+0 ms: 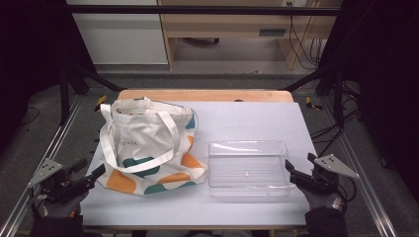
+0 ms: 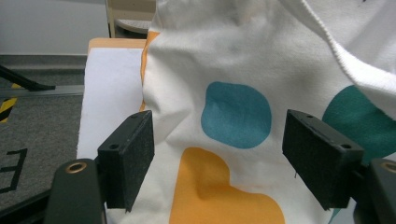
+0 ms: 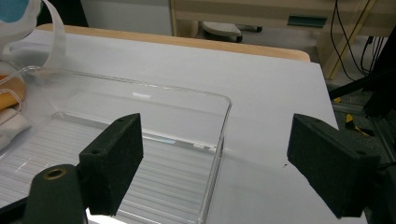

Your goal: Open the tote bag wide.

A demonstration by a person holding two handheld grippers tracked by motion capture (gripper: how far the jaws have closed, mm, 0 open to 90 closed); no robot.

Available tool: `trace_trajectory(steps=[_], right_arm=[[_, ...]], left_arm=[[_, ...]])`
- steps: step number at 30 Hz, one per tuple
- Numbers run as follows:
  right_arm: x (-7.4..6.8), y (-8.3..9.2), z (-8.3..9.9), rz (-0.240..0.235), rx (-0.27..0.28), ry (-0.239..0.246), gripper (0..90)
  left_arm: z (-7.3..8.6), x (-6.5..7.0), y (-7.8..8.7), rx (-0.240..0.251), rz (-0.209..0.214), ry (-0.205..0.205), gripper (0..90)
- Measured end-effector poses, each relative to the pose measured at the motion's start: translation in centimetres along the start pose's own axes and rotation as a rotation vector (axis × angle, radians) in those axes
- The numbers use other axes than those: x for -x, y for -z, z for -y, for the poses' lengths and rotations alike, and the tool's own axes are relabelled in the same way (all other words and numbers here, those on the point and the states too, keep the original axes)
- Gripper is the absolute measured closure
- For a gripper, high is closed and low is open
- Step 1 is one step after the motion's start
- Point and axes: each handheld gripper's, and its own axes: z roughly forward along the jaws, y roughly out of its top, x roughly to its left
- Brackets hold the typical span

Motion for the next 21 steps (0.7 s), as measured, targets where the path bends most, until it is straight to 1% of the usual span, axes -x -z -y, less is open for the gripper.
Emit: trace_trajectory(steps=[7, 12, 17, 19, 20, 21], right_arm=[[-0.4, 0.0, -0.1, -0.010, -0.004, 0.000, 19.8], [-0.9, 0.0, -0.3, -0.016, -0.005, 0.010, 20.7], [-1.6, -0.1, -0.6, -0.036, -0.003, 0.011, 21.2], [-2.0, -0.2, -0.8, -0.045, 0.000, 0.018, 21.7], [-2.0, -0.2, -0.8, -0.045, 0.000, 0.018, 21.7], [-2.3, -0.1, -1.0, -0.056, 0.005, 0.021, 21.9]], left_arm=[[-0.3, 0.2, 0.3, 0.011, 0.008, 0.001, 24.7], [-0.6, 0.4, 0.3, 0.017, 0.016, 0.002, 24.7], [-1.0, 0.4, 0.6, 0.030, 0.022, 0.014, 24.7], [-1.2, 0.5, 0.8, 0.037, 0.023, 0.011, 24.7], [-1.3, 0.5, 0.8, 0.041, 0.025, 0.011, 24.7], [-1.5, 0.7, 0.9, 0.042, 0.029, 0.010, 24.8]])
